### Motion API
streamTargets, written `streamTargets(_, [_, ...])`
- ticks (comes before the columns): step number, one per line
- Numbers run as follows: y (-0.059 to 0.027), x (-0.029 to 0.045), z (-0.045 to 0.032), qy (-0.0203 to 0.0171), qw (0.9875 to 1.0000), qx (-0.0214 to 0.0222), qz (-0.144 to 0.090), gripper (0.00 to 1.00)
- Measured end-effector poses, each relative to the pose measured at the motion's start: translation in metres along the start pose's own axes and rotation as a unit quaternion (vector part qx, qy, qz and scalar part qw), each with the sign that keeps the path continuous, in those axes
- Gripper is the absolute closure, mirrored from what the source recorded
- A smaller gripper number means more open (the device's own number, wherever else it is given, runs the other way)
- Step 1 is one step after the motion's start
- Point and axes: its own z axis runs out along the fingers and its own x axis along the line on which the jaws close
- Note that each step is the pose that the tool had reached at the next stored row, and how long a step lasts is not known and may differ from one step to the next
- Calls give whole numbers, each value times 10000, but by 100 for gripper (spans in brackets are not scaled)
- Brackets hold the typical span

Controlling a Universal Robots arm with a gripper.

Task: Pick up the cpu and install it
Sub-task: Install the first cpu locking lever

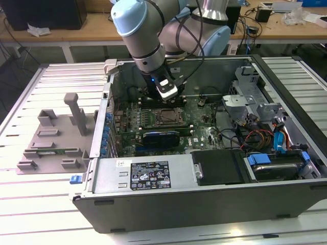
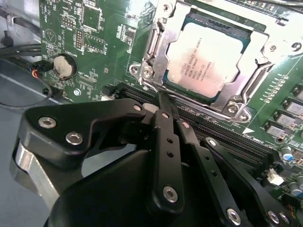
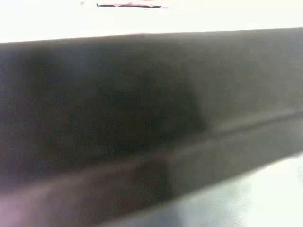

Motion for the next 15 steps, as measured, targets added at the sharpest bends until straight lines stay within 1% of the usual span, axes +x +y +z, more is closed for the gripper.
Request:
streamTargets(4, [-1, -8, 7, 3, 10000, -17, 9, 89])
streamTargets(15, [-17, -33, 1, 1, 10000, -19, 9, 89])
